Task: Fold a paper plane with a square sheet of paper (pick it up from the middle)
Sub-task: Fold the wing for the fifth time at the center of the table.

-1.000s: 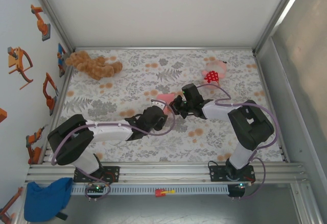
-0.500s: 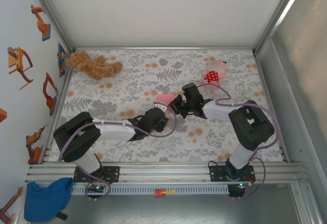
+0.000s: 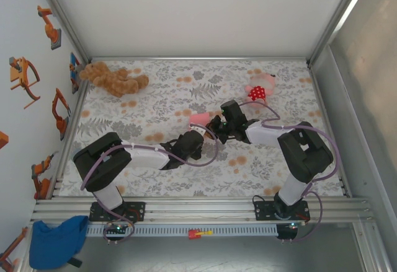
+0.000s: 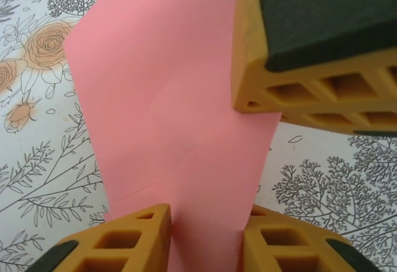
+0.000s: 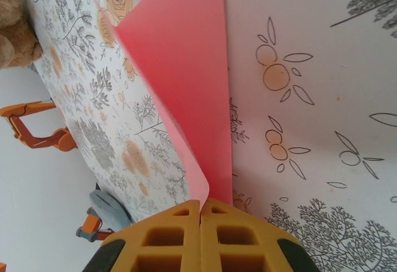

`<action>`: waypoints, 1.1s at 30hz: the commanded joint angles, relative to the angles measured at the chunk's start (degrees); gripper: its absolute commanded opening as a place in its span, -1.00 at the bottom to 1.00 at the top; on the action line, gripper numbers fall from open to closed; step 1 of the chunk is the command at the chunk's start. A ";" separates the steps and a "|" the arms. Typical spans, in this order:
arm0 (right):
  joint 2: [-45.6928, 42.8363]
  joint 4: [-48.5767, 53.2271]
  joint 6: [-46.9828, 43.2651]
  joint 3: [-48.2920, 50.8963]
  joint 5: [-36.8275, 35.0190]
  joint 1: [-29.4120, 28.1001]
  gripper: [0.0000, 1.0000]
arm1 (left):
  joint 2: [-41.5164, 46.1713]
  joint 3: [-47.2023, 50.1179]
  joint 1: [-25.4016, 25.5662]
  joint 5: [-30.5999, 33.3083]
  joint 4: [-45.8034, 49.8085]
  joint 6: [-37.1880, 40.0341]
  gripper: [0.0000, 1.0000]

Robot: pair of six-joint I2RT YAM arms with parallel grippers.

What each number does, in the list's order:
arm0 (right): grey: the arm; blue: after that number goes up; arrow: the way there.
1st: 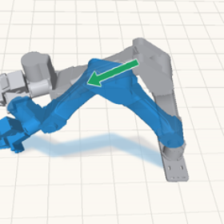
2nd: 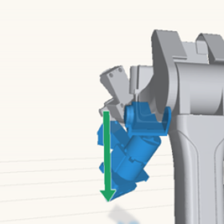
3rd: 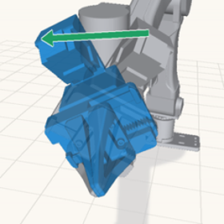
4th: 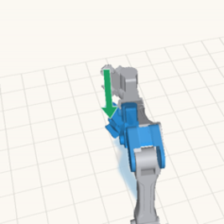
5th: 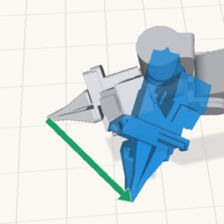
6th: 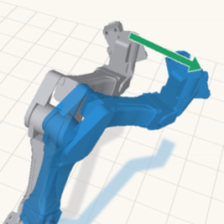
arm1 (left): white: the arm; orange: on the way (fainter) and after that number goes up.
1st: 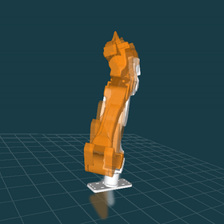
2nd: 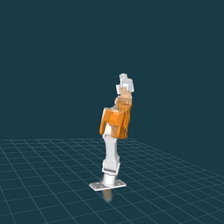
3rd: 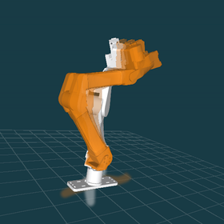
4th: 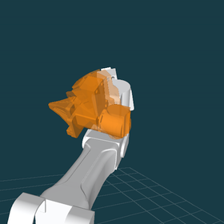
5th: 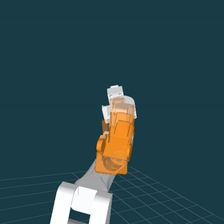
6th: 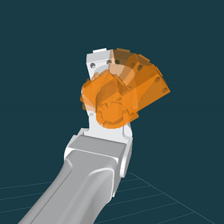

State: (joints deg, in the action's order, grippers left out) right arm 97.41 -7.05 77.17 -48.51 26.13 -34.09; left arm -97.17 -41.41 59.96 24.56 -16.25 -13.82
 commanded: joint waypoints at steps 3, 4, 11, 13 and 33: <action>-1.42 3.14 -0.53 -1.71 0.10 0.82 -0.75 | -0.21 0.53 -0.01 -1.04 -2.18 0.18 -0.47; -1.51 3.76 -0.92 -1.84 -0.18 0.99 -0.66 | -0.32 0.78 -0.14 -1.72 -2.46 -0.10 -0.48; -3.39 7.36 -4.17 -2.14 -2.19 3.25 -0.27 | -1.54 1.24 -0.70 -6.55 -3.45 -1.02 -0.61; -4.39 8.50 -4.30 -2.00 -3.25 4.14 -0.21 | -1.63 1.45 -0.99 -8.15 -3.60 -1.26 -0.63; -9.95 13.00 -32.58 -0.36 -5.49 8.86 0.03 | -2.61 2.86 -6.85 -29.73 -8.43 -12.28 -0.75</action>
State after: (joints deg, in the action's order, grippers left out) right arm 91.09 6.37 52.27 -49.36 21.54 -25.63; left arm -99.90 -40.25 53.71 -0.03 -22.28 -21.58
